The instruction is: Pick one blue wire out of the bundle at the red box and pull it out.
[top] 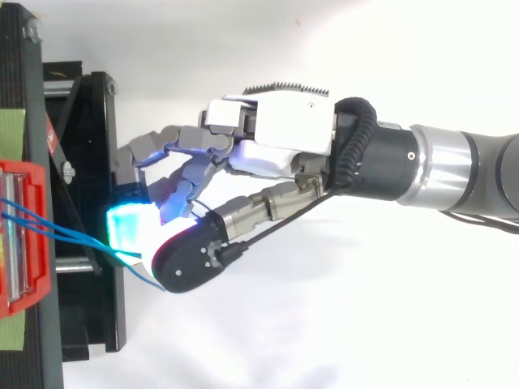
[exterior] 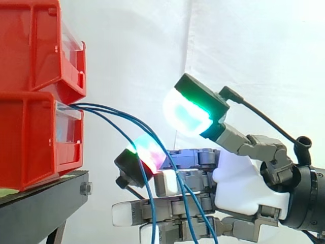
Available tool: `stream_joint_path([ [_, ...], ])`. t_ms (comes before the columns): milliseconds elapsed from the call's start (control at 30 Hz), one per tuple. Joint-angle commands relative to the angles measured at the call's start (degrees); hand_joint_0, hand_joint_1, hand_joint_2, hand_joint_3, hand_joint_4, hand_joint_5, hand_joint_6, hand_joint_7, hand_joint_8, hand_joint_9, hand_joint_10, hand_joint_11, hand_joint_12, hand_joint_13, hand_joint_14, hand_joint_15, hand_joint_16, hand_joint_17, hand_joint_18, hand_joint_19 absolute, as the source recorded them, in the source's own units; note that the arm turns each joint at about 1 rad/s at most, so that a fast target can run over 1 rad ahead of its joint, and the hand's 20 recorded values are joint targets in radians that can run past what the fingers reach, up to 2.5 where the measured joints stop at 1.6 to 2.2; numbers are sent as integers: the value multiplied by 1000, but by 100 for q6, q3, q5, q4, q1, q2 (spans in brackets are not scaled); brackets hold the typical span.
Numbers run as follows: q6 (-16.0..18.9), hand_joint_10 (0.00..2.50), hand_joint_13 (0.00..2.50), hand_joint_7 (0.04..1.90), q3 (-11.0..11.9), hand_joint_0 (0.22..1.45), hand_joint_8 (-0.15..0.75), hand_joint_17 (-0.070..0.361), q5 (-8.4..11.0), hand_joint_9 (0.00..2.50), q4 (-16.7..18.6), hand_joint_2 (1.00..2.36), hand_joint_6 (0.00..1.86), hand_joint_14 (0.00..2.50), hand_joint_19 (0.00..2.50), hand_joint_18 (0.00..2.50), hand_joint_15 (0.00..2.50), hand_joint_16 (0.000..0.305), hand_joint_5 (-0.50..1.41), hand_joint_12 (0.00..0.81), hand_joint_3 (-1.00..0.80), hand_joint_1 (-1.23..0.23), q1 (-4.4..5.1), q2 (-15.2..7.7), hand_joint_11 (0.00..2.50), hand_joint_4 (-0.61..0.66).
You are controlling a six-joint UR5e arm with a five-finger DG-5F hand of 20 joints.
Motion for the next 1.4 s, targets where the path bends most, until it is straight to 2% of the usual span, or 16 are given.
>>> stream_joint_path([
  [0, 9, 21, 702, 1152, -2, 492, 291, 122, 0, 1094, -3, 1000, 775, 14, 558, 626, 405, 54, -101, 400, -500, -746, -2, 0, 684, 172],
  [200, 9, 21, 693, 1181, -2, 561, 277, 112, 0, 1095, 6, 1000, 841, 16, 556, 607, 404, 50, -117, 377, -485, -843, -2, 0, 731, 169],
  [400, 9, 24, 690, 1191, -2, 620, 272, 109, 0, 1075, 15, 1014, 876, 17, 551, 605, 406, 49, -134, 367, -291, -863, -2, 0, 775, 119],
  [700, 0, 21, 696, 1110, -2, 599, 294, 121, 0, 1062, 15, 1015, 892, 15, 546, 632, 406, 54, -147, 391, -167, -862, -2, 0, 762, 101],
  [767, 0, 19, 728, 1054, -2, 585, 318, 140, 0, 1095, 15, 1007, 892, 13, 516, 696, 395, 62, -138, 432, -140, -827, 7, 0, 729, 138],
  [933, 0, 17, 745, 1058, 7, 570, 339, 150, 0, 1121, 15, 1000, 867, 12, 514, 731, 381, 67, -124, 459, -138, -745, 7, 0, 684, 147],
  [1167, 0, 17, 715, 1125, -2, 591, 323, 136, 0, 1098, 15, 1009, 857, 13, 520, 678, 391, 60, -127, 424, -130, -795, -2, 0, 725, 153],
  [1367, 9, 19, 745, 1156, -2, 579, 318, 135, 9, 1146, 6, 1014, 877, 13, 512, 713, 381, 60, -120, 416, -21, -796, 7, 0, 746, 104],
])
